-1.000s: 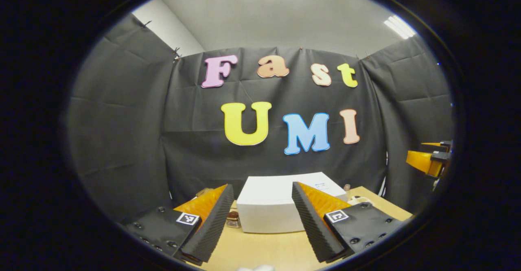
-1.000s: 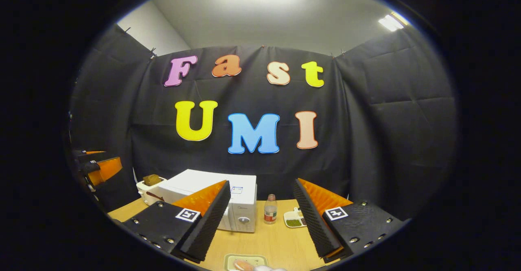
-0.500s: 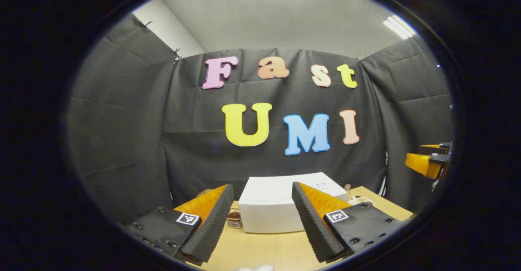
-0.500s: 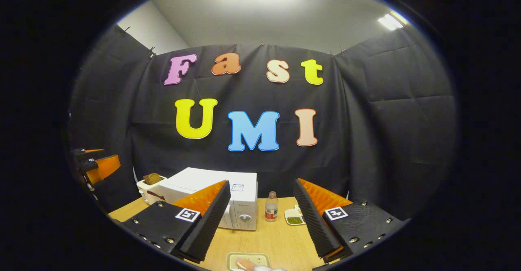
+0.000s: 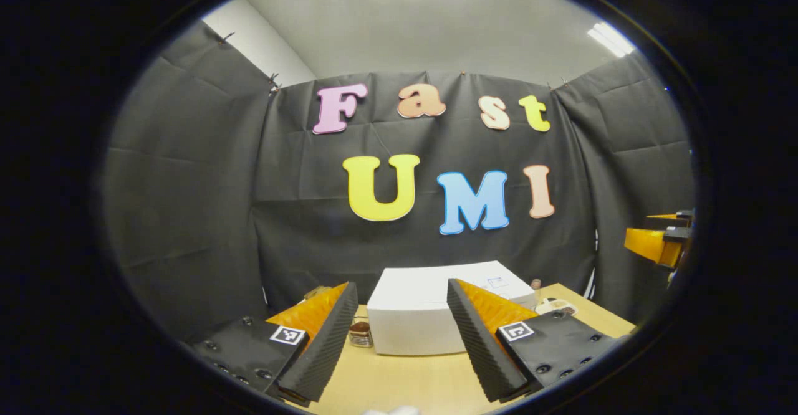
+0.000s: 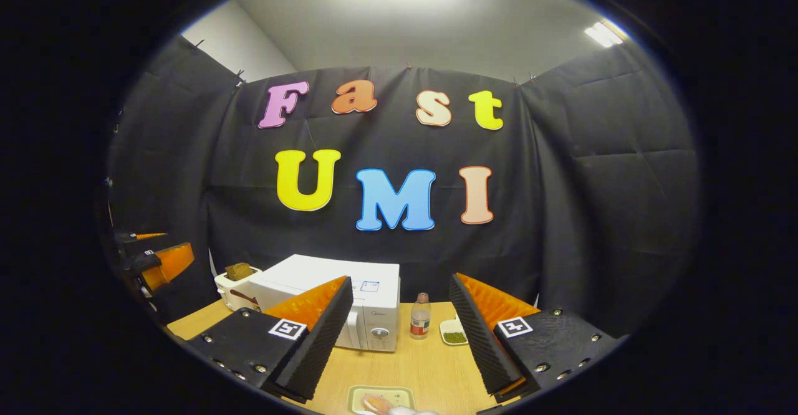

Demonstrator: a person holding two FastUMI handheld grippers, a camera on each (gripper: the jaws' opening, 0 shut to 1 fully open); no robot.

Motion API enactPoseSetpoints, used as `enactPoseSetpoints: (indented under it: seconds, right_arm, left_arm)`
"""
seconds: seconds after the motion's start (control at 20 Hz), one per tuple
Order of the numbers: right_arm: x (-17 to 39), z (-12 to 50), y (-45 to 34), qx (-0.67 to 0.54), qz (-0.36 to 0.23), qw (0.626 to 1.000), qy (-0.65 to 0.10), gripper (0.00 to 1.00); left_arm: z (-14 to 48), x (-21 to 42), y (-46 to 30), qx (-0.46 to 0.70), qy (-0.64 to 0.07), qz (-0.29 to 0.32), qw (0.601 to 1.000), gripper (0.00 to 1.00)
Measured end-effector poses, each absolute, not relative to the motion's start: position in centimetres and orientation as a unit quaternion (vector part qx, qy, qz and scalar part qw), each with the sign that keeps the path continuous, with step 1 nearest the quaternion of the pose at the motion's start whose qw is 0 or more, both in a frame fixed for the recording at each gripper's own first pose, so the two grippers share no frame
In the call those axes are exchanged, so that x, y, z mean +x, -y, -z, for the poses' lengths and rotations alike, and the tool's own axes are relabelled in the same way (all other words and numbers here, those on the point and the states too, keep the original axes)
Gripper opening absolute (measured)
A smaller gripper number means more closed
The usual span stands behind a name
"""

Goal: Open the microwave oven with the left hand, put the food in, and close the microwave oven.

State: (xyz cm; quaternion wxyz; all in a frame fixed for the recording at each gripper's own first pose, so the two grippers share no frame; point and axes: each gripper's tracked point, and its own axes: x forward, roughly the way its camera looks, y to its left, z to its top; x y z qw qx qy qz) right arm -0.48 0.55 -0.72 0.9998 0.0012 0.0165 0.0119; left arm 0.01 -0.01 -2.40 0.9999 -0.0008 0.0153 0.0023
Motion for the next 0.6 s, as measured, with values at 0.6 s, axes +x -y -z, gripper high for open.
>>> enactPoseSetpoints:
  seconds: [0.6]
  right_arm:
    - [0.3,-0.4,3.8,0.012,-0.029,0.998,-0.059,0.95]
  left_arm:
    - [20.0,8.3,15.4,0.008,-0.058,0.067,0.996,0.97]
